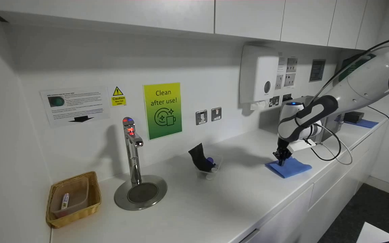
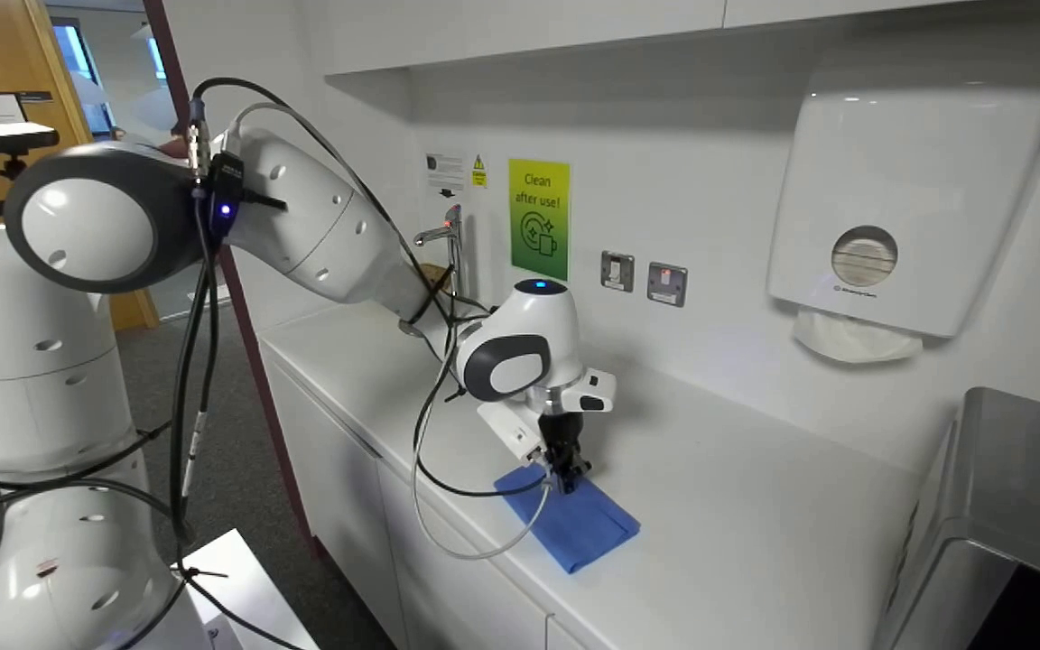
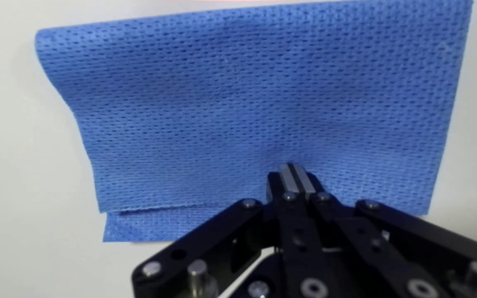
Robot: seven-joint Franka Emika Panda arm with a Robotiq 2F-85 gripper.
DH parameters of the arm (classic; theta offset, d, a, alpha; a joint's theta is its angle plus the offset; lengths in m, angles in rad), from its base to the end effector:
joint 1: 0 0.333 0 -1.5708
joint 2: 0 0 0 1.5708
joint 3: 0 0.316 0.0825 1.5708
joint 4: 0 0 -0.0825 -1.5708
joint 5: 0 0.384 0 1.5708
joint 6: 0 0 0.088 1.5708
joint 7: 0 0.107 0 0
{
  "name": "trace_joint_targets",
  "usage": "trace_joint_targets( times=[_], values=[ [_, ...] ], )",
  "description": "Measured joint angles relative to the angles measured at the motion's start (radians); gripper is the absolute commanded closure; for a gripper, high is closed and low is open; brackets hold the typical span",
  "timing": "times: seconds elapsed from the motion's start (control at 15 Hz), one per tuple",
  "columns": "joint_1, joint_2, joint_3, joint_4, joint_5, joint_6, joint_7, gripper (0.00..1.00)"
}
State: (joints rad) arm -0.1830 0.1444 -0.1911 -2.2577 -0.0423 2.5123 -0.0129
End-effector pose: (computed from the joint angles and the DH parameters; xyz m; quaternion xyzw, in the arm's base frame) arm 0.5087 -0.1988 0.3105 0.9849 -0.1614 0.0499 0.0373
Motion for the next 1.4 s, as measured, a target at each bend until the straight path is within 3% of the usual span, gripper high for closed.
trace_joint_targets(
  times=[0.73,1.4],
  values=[
    [-0.109,0.036,-0.071,0.039,0.145,0.000,-0.002,1.00],
    [-0.184,0.190,-0.079,0.247,0.211,-0.030,-0.003,1.00]
  ],
)
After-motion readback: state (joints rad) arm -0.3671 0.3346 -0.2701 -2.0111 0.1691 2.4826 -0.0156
